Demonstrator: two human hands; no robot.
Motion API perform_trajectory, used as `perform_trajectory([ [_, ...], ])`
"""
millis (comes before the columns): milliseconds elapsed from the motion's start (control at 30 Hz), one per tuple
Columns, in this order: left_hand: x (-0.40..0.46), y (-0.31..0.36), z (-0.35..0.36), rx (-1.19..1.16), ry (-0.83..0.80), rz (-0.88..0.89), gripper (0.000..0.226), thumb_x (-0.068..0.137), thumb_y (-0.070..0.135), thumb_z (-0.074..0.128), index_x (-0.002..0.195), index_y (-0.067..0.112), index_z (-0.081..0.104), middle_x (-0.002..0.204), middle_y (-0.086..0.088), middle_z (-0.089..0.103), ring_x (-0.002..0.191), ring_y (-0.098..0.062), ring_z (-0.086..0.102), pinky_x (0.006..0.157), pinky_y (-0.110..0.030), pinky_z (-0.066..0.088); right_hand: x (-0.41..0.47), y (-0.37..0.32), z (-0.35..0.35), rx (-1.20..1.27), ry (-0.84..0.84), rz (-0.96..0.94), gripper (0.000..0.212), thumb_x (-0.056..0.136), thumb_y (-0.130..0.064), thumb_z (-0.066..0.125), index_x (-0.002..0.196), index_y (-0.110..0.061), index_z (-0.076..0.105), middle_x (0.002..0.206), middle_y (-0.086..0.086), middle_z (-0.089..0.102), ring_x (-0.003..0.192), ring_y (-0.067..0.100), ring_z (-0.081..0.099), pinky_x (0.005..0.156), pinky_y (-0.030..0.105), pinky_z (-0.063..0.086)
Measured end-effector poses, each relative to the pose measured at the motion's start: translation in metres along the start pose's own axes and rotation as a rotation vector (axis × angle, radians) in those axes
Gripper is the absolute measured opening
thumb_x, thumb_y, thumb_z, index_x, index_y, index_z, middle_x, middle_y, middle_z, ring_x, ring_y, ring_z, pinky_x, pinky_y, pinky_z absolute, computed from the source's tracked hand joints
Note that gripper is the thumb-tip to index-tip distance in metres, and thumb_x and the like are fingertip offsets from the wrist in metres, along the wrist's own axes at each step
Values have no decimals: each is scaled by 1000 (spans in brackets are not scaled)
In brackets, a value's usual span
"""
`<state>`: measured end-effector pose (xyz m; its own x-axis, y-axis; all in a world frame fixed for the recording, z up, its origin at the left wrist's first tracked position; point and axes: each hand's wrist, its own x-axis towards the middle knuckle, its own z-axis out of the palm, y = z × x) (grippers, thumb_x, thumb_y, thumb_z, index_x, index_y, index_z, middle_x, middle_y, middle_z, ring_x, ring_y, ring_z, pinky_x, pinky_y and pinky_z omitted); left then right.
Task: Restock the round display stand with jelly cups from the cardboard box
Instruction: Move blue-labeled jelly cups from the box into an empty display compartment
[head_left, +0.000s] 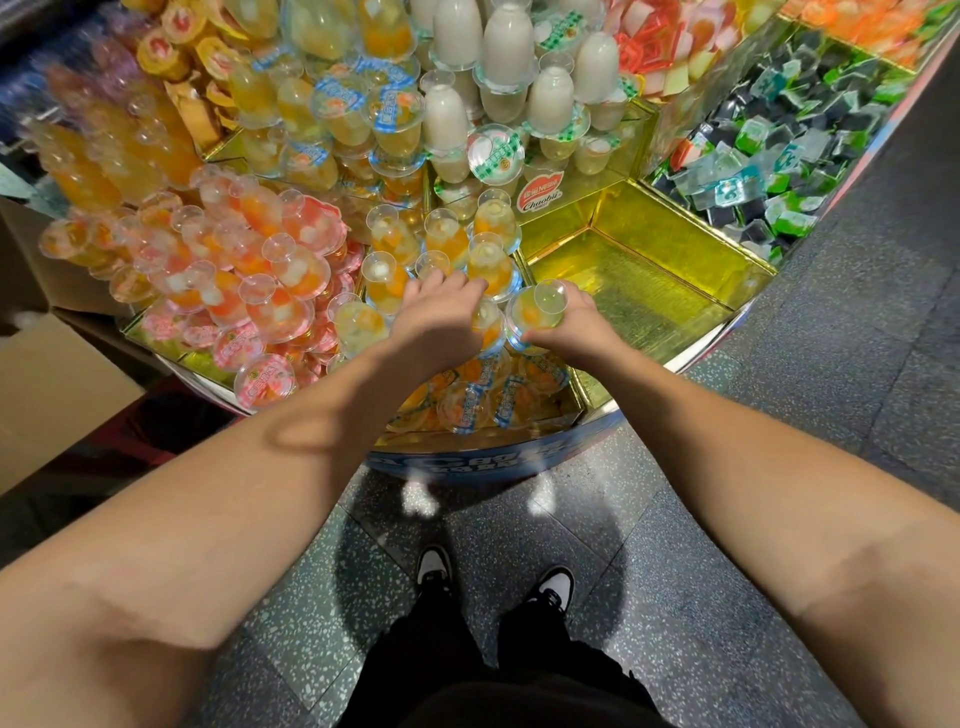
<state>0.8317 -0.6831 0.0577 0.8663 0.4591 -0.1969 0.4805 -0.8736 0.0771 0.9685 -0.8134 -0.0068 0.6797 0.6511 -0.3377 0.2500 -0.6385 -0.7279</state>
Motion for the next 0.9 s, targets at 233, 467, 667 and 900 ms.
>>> perform_trajectory([
  [233,4,0,-2,10,8,10,53,92,39,62,138,21,45,135,-2,50,124,-24,37,99,-38,27,4,-12,6,58,93,9,71,78,-25,78,141,-22,44,134,5,47,112,20,53,85,23,37],
  [467,2,-1,-6,-3,6,21,49,93,39,62,135,17,48,135,-2,51,122,-24,37,98,-38,27,-4,-4,7,249,186,44,68,83,-23,76,141,-23,42,138,2,45,104,12,51,84,20,36],
  [667,1,4,-6,-7,11,54,49,91,40,64,133,18,50,133,-1,53,122,-24,37,101,-39,26,-11,4,1,327,238,69,76,82,-26,78,146,-23,38,142,3,40,114,13,49,91,21,36],
  [900,-5,11,-17,-67,28,43,49,91,40,62,134,19,50,133,-1,52,124,-23,36,105,-39,22,-31,15,-4,310,264,70,82,77,-33,82,146,-18,40,136,0,32,127,18,44,112,32,35],
])
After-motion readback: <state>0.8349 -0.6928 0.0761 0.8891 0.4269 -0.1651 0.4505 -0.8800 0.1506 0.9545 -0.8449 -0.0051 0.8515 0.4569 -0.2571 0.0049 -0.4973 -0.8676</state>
